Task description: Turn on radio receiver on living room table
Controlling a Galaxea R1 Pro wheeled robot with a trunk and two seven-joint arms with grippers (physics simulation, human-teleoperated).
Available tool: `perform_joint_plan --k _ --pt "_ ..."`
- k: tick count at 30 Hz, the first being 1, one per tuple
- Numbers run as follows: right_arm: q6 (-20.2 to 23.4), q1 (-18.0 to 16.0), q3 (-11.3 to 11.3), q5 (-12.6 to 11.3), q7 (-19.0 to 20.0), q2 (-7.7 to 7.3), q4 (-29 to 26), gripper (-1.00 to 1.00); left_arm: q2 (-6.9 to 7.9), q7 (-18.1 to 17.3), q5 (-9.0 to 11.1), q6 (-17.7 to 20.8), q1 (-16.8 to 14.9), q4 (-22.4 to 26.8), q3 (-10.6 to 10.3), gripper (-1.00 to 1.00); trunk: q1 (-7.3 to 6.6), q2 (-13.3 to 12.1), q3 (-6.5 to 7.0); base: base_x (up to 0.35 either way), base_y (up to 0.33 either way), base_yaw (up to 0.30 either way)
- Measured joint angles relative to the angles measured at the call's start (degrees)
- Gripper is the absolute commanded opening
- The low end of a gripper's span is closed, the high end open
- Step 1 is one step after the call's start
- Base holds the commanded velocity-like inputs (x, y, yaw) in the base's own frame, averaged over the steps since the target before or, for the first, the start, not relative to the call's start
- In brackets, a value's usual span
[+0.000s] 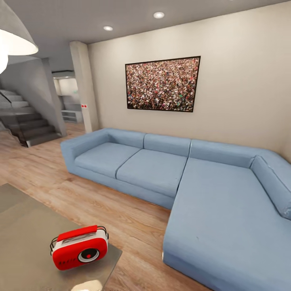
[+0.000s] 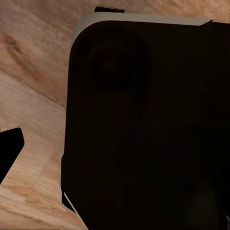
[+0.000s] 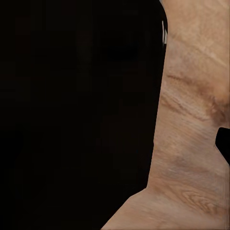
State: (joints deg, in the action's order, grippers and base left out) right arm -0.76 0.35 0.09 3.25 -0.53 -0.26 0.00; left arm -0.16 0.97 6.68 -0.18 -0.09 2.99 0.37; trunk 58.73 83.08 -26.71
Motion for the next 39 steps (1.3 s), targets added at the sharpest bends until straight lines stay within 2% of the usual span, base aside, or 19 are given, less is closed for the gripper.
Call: perform_joint_plan --k 30,39 --pt "0.1 0.0 0.0 0.0 0.0 0.0 0.0 1.0 -0.02 0.0 0.0 0.0 0.0 0.0 0.0 1.0 0.0 0.0 0.0 0.001 0.0 0.298" --pt "0.1 0.0 0.1 0.0 0.0 0.0 0.0 1.0 0.24 0.0 0.1 0.0 0.0 0.0 0.0 1.0 0.0 0.0 0.0 0.235 -0.008 0.062"
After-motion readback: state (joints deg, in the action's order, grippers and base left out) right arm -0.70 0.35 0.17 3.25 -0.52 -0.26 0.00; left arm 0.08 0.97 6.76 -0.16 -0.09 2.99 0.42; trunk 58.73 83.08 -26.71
